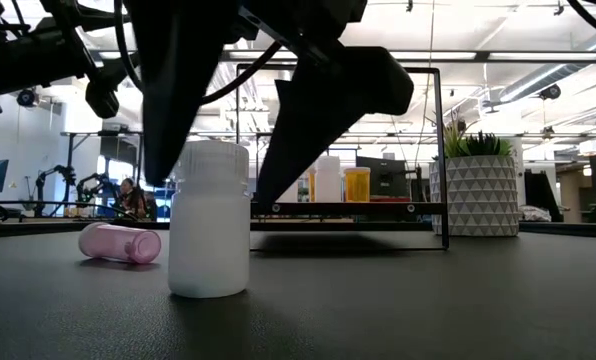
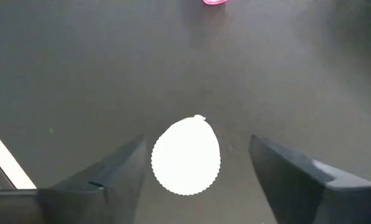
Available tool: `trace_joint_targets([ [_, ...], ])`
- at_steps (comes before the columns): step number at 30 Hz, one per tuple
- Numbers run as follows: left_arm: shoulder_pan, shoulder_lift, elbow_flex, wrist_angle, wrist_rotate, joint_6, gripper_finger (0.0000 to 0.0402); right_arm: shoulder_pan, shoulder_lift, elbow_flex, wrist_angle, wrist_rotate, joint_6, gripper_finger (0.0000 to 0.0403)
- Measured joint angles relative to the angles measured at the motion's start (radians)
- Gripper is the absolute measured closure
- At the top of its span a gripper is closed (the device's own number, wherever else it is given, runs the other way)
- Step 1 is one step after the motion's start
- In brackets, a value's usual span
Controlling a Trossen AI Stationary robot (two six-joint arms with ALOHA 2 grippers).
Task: Pick and place medicine bottles onto shelf by color
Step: Put the white pill bottle on the shelf aligned with the white pill bottle
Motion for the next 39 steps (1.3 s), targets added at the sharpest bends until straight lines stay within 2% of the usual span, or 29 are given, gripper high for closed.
trace_joint_targets([
  [9,0.000,0.000,0.000,0.000,0.000,0.000,0.0178,0.000,0.000,0.000,0.000,0.009,0.004,0.0242],
  [13,0.000,0.000,0.000,0.000,0.000,0.000,0.0178,0.002,0.000,0.000,0.000,0.011,0.003,0.0272],
  [22,0.000,0.000,0.000,0.000,0.000,0.000,0.0178,0.005,-0.032,0.006,-0.015,-0.009,-0.010,0.0258],
  [31,0.000,0.000,0.000,0.000,0.000,0.000,0.0178,0.020,-0.239,0.008,-0.008,-0.004,-0.087,0.0268],
  [35,0.000,0.000,0.000,0.000,0.000,0.000,0.0178,0.025,-0.353,0.008,-0.019,0.068,-0.135,0.0265],
  [39,0.000,0.000,0.000,0.000,0.000,0.000,0.0178,0.042,-0.444,0.008,-0.053,0.228,-0.209,0.0265],
])
